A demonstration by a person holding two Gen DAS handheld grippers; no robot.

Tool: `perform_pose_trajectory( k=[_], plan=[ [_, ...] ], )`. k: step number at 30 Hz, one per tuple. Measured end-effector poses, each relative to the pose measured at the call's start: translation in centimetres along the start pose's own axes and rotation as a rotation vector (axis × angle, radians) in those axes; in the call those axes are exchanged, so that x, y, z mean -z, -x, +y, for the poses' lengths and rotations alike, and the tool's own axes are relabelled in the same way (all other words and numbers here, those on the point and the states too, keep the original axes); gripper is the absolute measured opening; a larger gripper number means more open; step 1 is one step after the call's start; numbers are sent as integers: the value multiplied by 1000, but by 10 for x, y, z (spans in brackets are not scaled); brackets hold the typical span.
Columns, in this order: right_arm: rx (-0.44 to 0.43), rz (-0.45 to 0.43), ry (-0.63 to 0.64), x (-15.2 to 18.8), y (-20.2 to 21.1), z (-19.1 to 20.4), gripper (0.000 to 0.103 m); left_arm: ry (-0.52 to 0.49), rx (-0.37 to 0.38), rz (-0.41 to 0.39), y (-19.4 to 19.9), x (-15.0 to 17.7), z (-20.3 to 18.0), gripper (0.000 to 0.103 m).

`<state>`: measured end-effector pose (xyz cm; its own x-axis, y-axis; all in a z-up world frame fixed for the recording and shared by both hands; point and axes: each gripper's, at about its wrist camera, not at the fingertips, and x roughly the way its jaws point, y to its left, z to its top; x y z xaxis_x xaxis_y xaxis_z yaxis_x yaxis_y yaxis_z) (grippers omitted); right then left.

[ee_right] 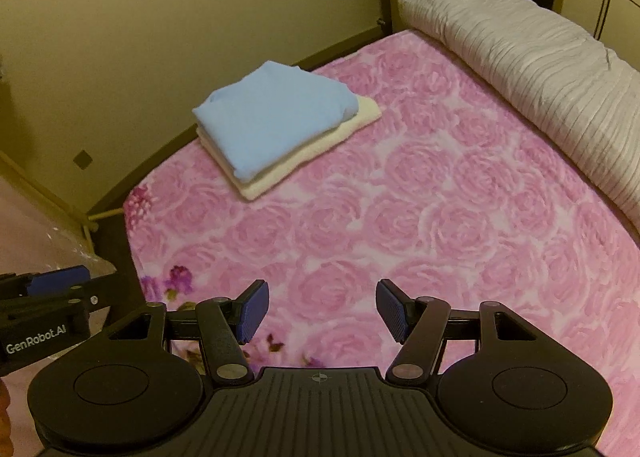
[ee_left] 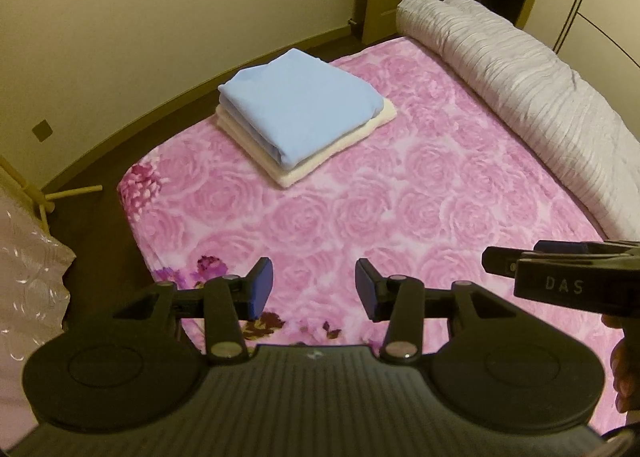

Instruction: Fold clothes

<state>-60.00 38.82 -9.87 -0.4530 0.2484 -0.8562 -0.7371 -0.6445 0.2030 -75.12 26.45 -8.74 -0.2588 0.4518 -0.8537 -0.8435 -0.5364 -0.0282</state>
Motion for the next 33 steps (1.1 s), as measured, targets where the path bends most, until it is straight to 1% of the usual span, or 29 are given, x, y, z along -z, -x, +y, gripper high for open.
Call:
perform_pose_trajectory(
  k=[5, 9, 20, 28, 33],
  plan=[
    [-9, 23, 28, -13, -14, -10, 63, 28, -18, 32, -16, -10, -7, 41],
    [-14, 34, 39, -23, -24, -17, 63, 35, -17, 50, -27, -18, -11, 41],
    [-23, 66, 41, -49, -54, -30, 63, 30, -35, 77, -60, -37, -22, 41],
    [-24, 82, 38, -62, -71, -33, 63, 31, -37, 72, -75, -47, -23, 41],
    [-24, 82, 32, -65, -74, -32, 63, 16, -49, 36, -75, -51, -22, 41]
  ],
)
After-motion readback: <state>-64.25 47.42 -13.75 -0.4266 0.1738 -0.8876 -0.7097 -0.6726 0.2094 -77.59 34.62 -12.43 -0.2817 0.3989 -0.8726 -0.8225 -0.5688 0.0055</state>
